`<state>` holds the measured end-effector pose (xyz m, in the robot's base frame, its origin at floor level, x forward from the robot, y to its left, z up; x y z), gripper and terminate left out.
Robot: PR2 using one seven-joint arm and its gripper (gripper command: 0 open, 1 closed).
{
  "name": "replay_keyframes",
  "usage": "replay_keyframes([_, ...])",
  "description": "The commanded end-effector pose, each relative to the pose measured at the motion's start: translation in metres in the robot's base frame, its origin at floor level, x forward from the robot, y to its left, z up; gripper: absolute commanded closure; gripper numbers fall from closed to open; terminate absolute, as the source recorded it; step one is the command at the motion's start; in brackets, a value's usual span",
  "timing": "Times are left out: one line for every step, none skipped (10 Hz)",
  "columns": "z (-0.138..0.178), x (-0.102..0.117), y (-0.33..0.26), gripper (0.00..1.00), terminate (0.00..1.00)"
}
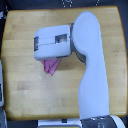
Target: Folding a cloth
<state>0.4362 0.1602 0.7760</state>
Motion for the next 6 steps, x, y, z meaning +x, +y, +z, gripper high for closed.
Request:
replay_keyframes([-0.010,0.001,-0.006,0.00,0.00])
replay_keyframes([-0.015,0.004,-0.014,0.00,0.00])
replay_keyframes([-0.018,0.004,-0.017,0.00,0.00])
replay_keyframes([-0.024,0.005,-0.018,0.00,0.00])
replay_keyframes([-0.029,0.007,-0.018,0.00,0.00])
replay_keyframes([-0.034,0.009,-0.017,0.00,0.00])
